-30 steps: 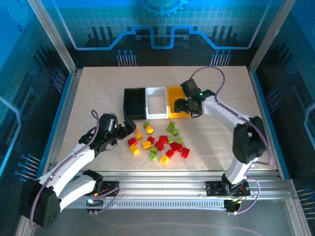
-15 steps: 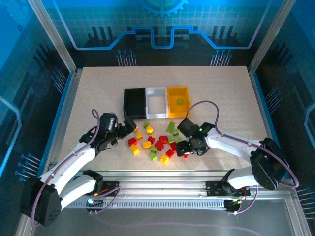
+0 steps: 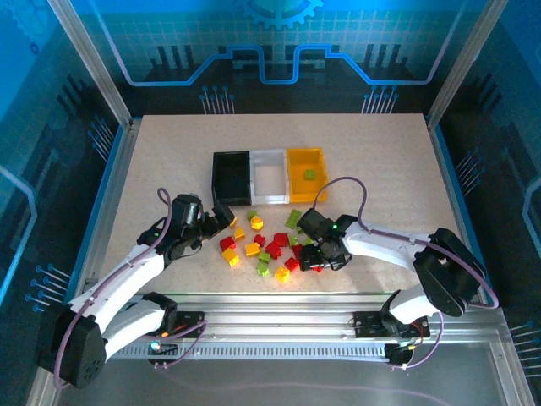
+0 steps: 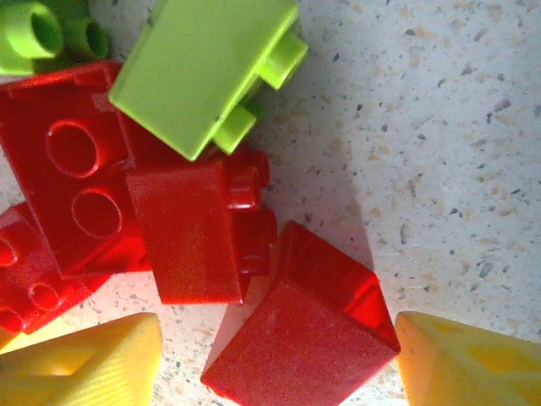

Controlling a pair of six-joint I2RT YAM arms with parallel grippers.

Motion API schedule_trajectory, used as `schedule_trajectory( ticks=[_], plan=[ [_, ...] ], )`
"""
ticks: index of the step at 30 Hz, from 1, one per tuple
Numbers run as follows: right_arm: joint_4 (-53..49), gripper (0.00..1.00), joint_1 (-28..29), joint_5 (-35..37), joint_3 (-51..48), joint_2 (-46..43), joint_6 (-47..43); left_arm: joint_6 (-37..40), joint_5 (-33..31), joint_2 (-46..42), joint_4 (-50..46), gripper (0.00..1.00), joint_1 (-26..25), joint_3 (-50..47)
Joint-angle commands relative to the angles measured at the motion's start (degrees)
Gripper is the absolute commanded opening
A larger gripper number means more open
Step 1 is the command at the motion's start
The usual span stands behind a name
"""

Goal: Sort the legos into containers by color

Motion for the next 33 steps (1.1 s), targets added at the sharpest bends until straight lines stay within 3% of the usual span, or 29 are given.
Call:
schedule_trajectory(
  ticks=[1, 14, 21, 27, 33],
  plan=[
    [1.4, 0.68, 0.0, 1.8, -1.7, 1.2, 1.6, -0.3, 0.3, 0.4, 0.7, 0.99, 0.3, -1.2],
    [-1.5, 0.31, -3.2, 2.6, -4.6, -6.4, -0.4, -0.3, 0.6, 1.7, 1.2, 0.99, 0.4, -0.9],
    [-5.6, 0.27, -7.7, 1.2, 3.3, -11.9, -8.5, -0.1, 0.8, 2.1, 1.2, 0.99, 0.4, -0.3],
    [-1.4, 0.27, -8.7, -0.6, 19.8, -3.2, -13.3, -0.3, 1.3, 1.7, -0.1, 0.99, 0.4, 0.5],
    [2.1, 0.28, -8.8, 0.0, 38.6, 14.8, -14.0, 0.3, 1.8, 0.6, -2.4, 0.99, 0.4, 1.3]
  ],
)
